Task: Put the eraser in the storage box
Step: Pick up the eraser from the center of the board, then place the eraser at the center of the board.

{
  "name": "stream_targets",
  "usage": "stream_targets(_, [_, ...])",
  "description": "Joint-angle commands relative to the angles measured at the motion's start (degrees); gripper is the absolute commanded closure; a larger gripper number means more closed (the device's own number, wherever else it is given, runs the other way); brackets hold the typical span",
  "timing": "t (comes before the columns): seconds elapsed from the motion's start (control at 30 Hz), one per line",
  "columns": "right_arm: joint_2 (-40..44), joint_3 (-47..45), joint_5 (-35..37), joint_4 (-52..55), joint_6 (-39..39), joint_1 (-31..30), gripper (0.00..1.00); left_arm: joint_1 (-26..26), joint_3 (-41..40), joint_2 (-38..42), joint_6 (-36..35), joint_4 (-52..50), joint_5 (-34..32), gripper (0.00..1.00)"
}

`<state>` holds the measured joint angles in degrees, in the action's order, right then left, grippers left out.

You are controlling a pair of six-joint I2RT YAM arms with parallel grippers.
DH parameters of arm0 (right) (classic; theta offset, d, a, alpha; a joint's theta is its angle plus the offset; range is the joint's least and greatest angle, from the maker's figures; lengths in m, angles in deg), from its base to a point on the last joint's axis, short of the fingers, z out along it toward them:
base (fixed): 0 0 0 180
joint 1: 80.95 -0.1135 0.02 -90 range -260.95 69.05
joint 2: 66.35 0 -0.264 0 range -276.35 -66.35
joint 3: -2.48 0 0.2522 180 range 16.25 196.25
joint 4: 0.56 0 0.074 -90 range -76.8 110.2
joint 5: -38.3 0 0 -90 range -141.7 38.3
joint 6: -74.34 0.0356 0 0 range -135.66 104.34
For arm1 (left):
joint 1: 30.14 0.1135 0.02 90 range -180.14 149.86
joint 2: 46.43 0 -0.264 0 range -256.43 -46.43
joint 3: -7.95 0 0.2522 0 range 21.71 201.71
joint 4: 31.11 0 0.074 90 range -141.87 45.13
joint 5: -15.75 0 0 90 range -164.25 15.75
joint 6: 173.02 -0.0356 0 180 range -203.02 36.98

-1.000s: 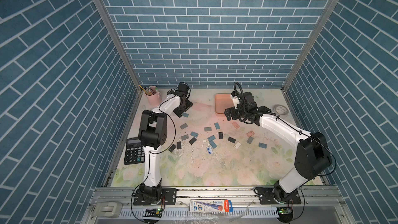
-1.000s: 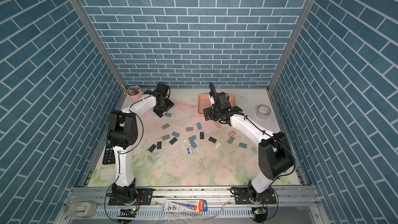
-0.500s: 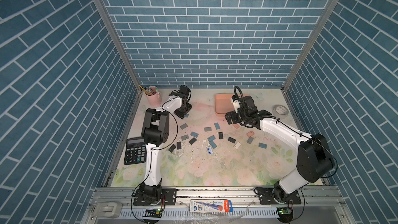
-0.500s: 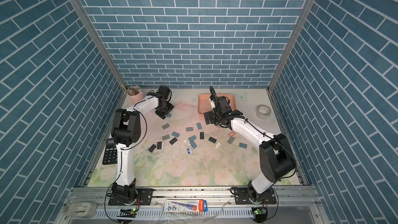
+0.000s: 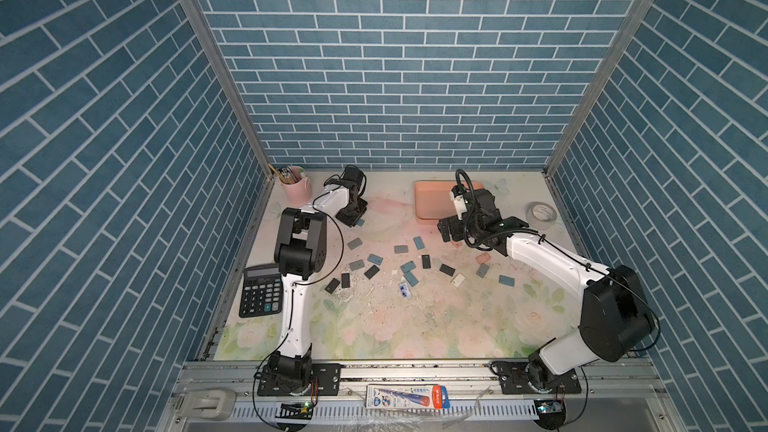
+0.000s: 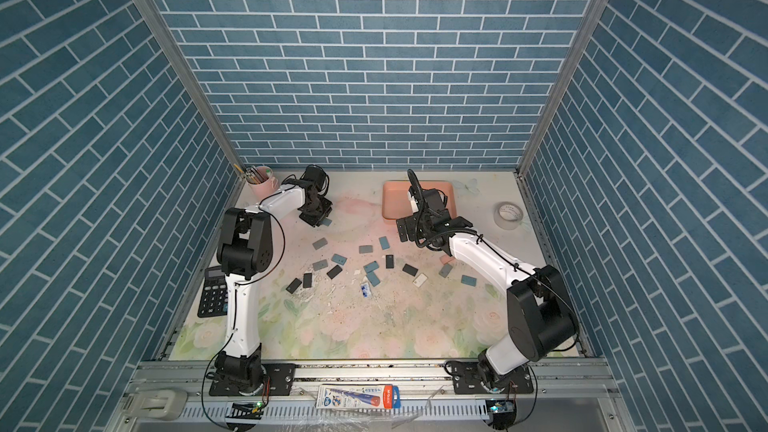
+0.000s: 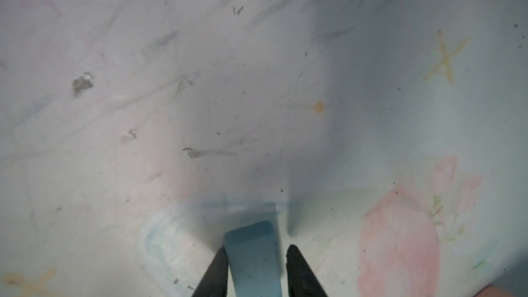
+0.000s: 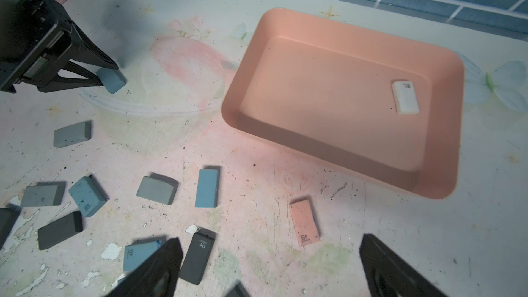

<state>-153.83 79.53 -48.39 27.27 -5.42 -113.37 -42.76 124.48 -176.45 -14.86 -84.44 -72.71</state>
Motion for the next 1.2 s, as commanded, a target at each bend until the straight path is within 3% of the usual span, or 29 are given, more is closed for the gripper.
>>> stream_targets(0.0, [2.3, -0.6, 2.6, -1.0, 1.5, -0.4, 0.01, 0.3, -2.4, -0.8, -4.3, 0.1, 0.3, 0.71])
stream_targets(0.33, [6.5, -2.0, 7.1, -0.1, 2.5, 0.1, 0.02, 0.0, -0.4, 2.2, -22.6, 2.5, 2.7, 0.74])
stream_targets(0.6, [10.3, -2.1, 7.0, 2.7, 4.8, 3.8, 0.02, -8.7, 20.0, 2.5, -42.6, -8.3, -3.6, 0.74])
stream_targets(0.8, [13.1, -3.0, 3.7, 3.5, 7.2, 9.0, 0.02, -16.0, 32.4, -0.5, -49.4, -8.3, -6.0, 0.73])
stream_targets(1.17, [15.0, -4.9, 1.9, 3.2, 8.5, 12.2, 0.02, -21.5, 39.8, -11.5, -50.6, 5.7, -5.4, 0.73])
